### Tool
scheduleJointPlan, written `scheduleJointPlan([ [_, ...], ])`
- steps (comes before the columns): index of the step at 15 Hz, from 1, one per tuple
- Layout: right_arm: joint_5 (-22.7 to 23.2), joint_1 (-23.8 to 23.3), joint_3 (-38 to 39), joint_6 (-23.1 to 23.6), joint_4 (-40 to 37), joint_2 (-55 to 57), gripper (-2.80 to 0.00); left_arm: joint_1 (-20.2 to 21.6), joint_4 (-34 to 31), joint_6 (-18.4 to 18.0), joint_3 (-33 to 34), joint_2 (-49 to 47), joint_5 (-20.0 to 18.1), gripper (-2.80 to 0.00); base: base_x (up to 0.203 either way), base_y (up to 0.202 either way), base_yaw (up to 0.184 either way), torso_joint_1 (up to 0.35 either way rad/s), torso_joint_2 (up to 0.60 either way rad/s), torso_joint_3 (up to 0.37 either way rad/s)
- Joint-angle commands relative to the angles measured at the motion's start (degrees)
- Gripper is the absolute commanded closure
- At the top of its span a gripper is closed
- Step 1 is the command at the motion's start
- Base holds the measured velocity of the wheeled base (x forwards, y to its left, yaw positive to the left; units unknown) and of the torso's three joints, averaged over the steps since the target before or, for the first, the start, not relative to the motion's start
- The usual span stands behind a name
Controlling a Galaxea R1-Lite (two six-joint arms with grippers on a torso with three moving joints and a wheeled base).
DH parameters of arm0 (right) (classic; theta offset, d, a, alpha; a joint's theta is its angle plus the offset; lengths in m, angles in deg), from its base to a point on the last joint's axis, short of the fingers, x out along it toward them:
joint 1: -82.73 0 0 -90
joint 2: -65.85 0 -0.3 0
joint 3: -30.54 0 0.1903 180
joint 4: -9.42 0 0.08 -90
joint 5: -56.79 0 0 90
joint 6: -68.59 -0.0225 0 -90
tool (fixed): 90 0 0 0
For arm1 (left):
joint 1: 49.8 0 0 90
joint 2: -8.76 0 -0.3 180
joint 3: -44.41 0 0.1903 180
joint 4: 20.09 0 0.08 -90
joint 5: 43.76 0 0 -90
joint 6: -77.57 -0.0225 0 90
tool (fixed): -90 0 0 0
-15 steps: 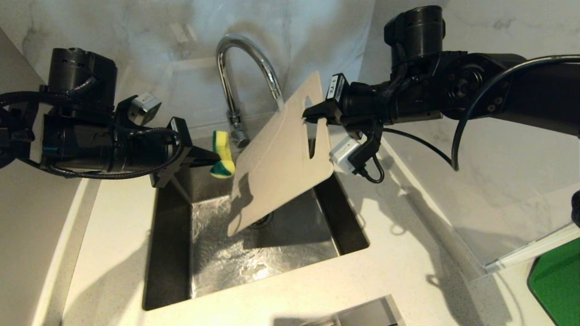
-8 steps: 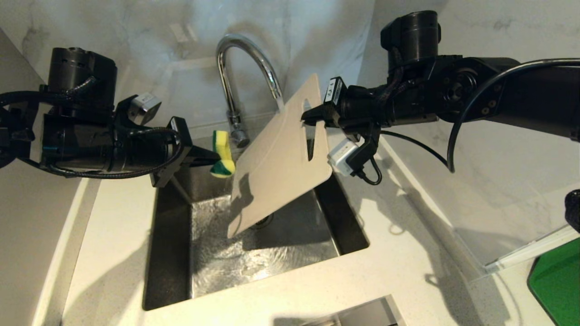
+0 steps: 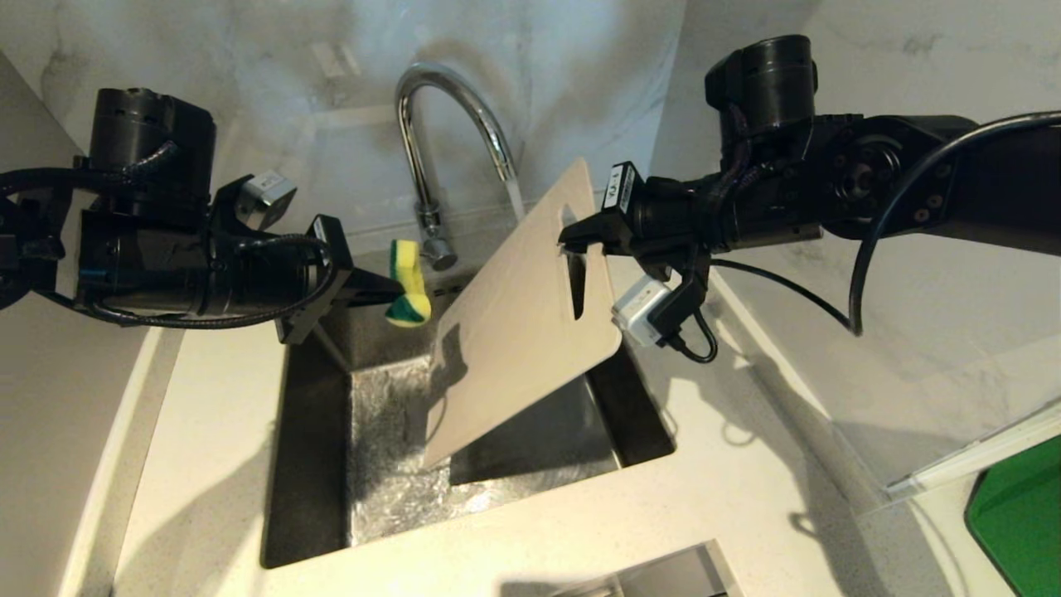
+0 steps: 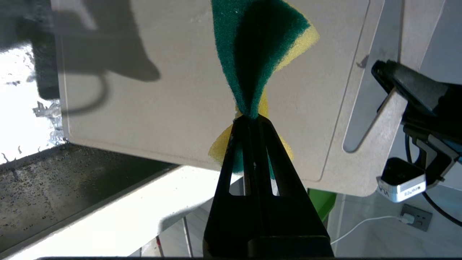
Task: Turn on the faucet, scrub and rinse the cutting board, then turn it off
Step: Scrub the cutting board underwater
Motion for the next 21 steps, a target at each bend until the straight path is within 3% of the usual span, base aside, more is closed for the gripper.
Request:
scheduleJointPlan([
  [1, 0.21, 0.09, 1.68, 0.76, -0.08, -3.20, 0.00, -0.33, -0.05, 0.23, 0.02, -0.41, -0.08, 0.00, 0.000, 0.000, 0.000, 0.000, 0.00, 0.000],
  [7, 1.97, 0.13, 4.71, 0.37, -0.08, -6.83, 0.00, -0.72, 0.24, 0.32, -0.51, -3.42, -0.05, 0.00, 0.000, 0.000, 0.000, 0.000, 0.00, 0.000],
  [10, 2.14, 1.72, 4.89, -0.12, -0.08, -7.49, 0.00, -1.89, 4.90, 0.35, -0.59, -4.56, -0.65, 0.00, 0.000, 0.000, 0.000, 0.000, 0.00, 0.000],
  [16, 2.14, 2.17, 5.85, -0.23, -0.08, -8.11, 0.00, -5.49, 5.42, -0.12, -10.56, -9.08, -0.57, 0.00, 0.000, 0.000, 0.000, 0.000, 0.00, 0.000],
  [21, 2.14, 2.58, 5.86, -0.30, -0.08, -8.06, 0.00, -7.13, 5.40, -0.22, -13.30, -12.13, -0.50, 0.00, 0.000, 0.000, 0.000, 0.000, 0.00, 0.000],
])
